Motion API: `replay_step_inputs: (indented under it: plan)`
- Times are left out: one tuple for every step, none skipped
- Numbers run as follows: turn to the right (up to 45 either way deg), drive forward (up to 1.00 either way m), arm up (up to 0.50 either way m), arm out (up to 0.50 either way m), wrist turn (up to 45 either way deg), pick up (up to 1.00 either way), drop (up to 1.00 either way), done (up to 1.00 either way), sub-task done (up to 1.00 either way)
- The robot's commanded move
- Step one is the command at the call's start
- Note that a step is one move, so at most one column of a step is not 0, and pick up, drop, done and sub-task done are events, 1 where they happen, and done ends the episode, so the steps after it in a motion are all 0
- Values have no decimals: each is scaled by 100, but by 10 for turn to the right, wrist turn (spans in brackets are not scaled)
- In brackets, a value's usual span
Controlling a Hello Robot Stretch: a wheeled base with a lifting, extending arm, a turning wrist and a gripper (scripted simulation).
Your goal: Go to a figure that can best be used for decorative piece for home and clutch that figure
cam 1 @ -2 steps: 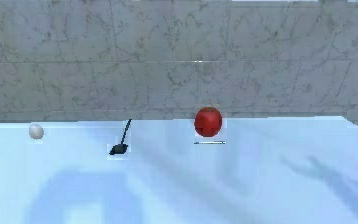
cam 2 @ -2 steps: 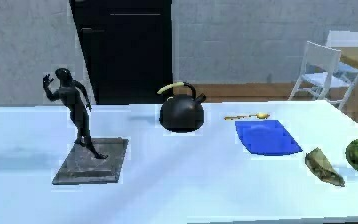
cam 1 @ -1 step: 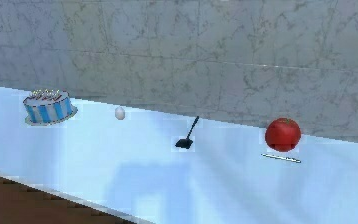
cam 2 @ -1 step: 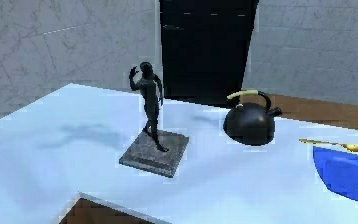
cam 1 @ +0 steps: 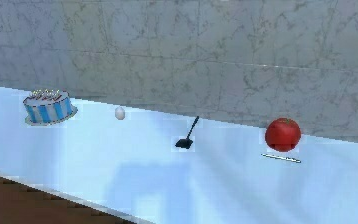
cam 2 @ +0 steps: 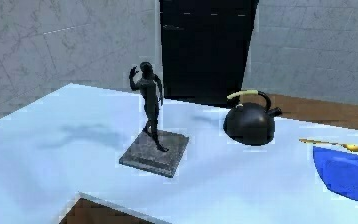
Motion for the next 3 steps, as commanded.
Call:
replay_step_inputs:
  plan:
    - [0,0,38,0,0,0,0,0,0]
    - [0,0,0,12,0,0,0,0,0]
    - [0,0,0,0,450,0,0,0,0]
